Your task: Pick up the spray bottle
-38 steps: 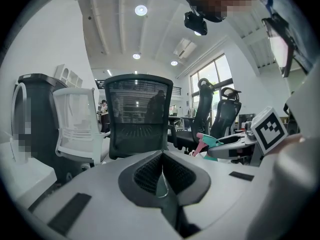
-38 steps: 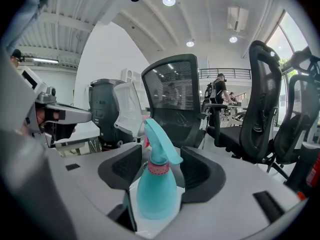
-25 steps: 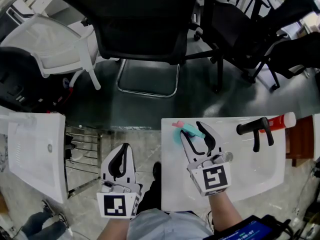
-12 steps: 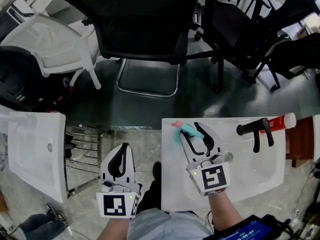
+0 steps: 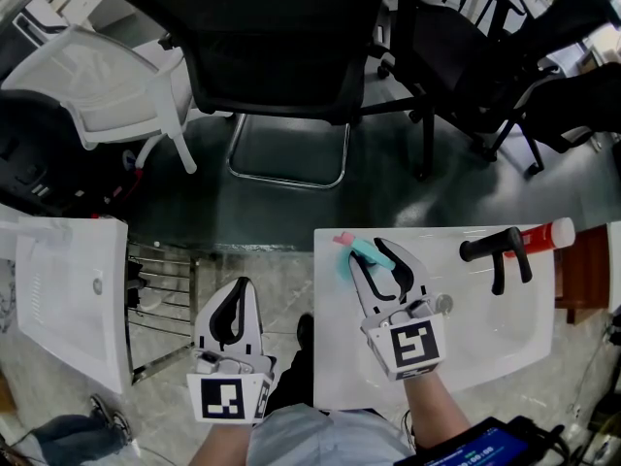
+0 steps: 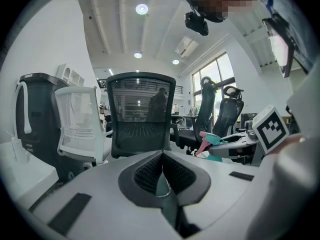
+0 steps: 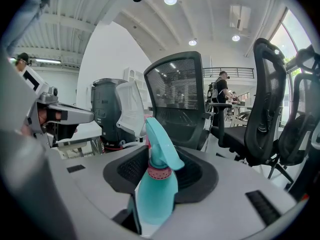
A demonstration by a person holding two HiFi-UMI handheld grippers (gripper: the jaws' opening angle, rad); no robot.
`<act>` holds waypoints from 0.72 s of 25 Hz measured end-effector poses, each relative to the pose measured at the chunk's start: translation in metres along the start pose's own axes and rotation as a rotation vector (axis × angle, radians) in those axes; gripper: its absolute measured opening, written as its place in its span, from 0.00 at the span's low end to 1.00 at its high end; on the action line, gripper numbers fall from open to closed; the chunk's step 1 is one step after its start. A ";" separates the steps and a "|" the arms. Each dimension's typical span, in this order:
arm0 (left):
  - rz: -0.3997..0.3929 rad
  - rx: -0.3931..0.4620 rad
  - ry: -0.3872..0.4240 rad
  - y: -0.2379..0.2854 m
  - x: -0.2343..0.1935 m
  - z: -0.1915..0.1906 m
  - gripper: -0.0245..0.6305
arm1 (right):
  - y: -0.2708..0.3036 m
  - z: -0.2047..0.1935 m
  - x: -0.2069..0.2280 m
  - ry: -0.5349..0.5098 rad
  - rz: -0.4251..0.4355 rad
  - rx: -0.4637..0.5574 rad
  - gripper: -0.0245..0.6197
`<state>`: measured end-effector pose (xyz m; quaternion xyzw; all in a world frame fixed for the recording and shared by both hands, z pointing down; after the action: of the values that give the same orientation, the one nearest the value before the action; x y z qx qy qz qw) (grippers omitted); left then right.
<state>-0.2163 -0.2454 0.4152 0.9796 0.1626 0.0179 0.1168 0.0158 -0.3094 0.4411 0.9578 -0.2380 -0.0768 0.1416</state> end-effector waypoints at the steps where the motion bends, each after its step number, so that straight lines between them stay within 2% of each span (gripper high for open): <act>1: 0.000 0.001 0.000 0.000 0.000 0.000 0.07 | 0.000 0.000 0.000 0.001 0.000 0.002 0.29; 5: 0.000 0.006 0.002 -0.002 0.001 0.001 0.07 | -0.002 0.000 -0.002 0.000 -0.002 0.006 0.28; 9: 0.003 0.010 0.003 -0.005 0.000 0.002 0.07 | -0.005 0.004 -0.006 0.025 -0.008 -0.035 0.27; 15: 0.004 0.010 0.004 -0.008 -0.002 0.003 0.07 | -0.006 0.002 -0.006 0.008 -0.011 0.000 0.27; 18: 0.004 0.011 0.006 -0.009 -0.001 0.004 0.07 | -0.010 0.004 -0.007 0.037 -0.005 -0.033 0.27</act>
<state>-0.2201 -0.2384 0.4089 0.9805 0.1612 0.0201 0.1108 0.0132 -0.2981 0.4351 0.9572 -0.2314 -0.0634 0.1616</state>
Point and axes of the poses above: the fingertips, and each gripper's own axes: y forward along the fingers, x to its right, z out of its top, the point moved 9 cm from there along -y, backward along the fingers, and after that the axes turned 4 degrees about -z, right-handed, at the moved point
